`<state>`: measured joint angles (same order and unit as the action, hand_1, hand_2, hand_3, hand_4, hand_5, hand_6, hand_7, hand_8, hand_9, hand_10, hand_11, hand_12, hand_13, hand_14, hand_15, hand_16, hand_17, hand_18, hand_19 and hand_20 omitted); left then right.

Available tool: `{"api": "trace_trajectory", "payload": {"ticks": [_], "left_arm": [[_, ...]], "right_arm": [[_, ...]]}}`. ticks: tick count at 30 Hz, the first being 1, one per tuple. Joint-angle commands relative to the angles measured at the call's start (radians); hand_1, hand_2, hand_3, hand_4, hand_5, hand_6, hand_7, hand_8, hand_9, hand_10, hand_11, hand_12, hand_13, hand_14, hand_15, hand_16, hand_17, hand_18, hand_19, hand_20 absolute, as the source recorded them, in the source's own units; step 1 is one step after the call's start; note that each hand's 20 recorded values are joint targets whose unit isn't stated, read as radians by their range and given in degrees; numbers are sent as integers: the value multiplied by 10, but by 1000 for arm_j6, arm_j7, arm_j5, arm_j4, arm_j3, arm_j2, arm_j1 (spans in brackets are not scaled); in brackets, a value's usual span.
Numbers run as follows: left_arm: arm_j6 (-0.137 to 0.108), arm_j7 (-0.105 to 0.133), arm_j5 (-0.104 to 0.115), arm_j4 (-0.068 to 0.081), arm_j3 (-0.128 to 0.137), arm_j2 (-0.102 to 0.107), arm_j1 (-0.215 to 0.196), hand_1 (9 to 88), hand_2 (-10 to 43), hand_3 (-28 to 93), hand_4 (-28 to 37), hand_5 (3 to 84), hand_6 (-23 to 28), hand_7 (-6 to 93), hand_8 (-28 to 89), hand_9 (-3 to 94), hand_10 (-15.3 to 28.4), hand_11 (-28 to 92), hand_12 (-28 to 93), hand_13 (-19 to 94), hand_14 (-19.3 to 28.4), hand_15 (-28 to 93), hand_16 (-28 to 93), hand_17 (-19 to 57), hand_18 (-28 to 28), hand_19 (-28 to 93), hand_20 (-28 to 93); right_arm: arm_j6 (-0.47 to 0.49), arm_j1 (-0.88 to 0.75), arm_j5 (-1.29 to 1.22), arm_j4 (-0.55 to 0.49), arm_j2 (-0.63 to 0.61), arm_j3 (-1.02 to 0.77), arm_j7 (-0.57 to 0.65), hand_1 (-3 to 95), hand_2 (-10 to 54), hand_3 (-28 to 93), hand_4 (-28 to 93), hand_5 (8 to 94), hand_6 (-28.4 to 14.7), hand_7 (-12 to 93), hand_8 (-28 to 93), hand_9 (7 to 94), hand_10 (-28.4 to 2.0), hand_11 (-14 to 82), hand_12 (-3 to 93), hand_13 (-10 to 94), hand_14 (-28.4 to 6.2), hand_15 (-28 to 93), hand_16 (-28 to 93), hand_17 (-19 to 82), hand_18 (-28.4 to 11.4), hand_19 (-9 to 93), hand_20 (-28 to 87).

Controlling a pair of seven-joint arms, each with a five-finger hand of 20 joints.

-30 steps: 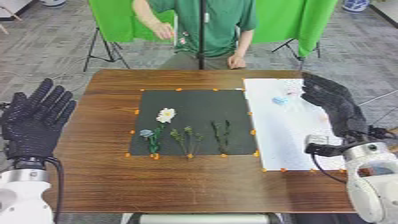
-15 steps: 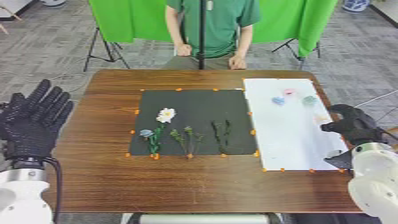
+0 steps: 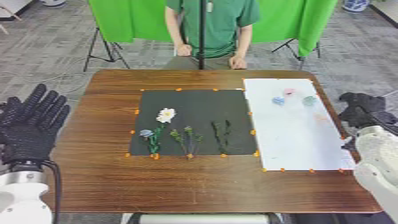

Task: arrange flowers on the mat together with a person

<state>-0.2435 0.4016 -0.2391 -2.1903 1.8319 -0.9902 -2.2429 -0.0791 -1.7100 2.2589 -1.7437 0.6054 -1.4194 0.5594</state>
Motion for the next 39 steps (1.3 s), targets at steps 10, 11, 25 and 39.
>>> {"api": "trace_trajectory", "payload": {"ticks": [10, 11, 25, 39], "left_arm": [[-8, -2, 4, 3, -22, -4, -9, 244, 153, 723, -283, 450, 80, 99, -88, 351, 146, 168, 72, 245, 128, 242, -74, -42, 125, 303, 104], [-6, -1, 6, 4, -25, -4, -6, 244, 153, 723, -283, 450, 80, 100, -88, 352, 146, 168, 72, 246, 128, 242, -74, -42, 125, 303, 104], [-3, -15, 2, 11, -39, -2, 4, 244, 154, 723, -283, 451, 81, 100, -88, 355, 147, 170, 72, 249, 133, 249, -73, -41, 125, 304, 103], [-1, -22, -2, 9, -31, -3, -3, 245, 154, 724, -283, 451, 82, 102, -88, 355, 148, 169, 75, 248, 139, 258, -72, -41, 125, 302, 103]], "right_arm": [[115, 177, -35, 77, -22, 172, -80, 770, -95, 251, -274, 507, 50, 171, -112, 521, -40, 78, 179, 453, -46, 156, 289, 231, -92, 209, 236], [129, 183, -37, 77, -19, 178, -77, 776, -95, 232, -270, 513, 53, 168, -111, 525, -39, 79, 179, 462, -42, 162, 294, 232, -94, 206, 247], [151, 215, -42, 108, 0, 251, -18, 704, -95, 427, -280, 599, 53, 223, -134, 626, -68, 132, 191, 565, -48, 221, 322, 230, -122, 363, 261], [16, 152, -51, -27, -17, 195, -83, 637, -95, 606, -283, 636, 49, 402, -60, 795, -43, 131, 454, 727, 9, 268, 489, 280, -128, 549, 234]]}}
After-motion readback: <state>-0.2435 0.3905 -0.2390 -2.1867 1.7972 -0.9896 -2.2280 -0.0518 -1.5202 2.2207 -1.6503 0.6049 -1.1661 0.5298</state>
